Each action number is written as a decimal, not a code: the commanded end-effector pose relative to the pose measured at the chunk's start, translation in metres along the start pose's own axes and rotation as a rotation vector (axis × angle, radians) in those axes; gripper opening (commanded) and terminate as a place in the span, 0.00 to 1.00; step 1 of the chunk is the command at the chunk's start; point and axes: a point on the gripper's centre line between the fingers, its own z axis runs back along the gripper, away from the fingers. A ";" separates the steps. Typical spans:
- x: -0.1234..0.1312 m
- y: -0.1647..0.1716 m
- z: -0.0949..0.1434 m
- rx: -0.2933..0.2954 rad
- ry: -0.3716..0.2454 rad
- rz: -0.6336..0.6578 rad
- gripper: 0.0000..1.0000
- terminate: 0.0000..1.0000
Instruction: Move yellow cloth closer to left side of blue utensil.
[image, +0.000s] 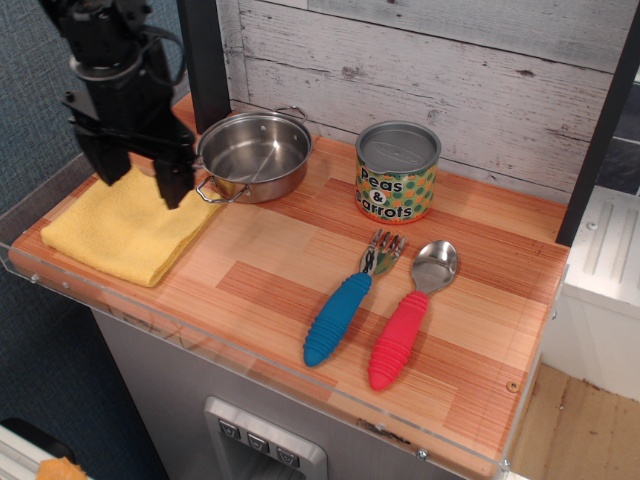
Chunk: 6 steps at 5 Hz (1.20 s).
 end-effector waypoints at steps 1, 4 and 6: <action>0.005 0.036 -0.008 0.051 0.007 -0.028 1.00 0.00; 0.000 0.048 -0.029 0.018 0.034 -0.067 0.00 0.00; 0.001 0.029 -0.036 0.005 0.020 -0.097 0.00 0.00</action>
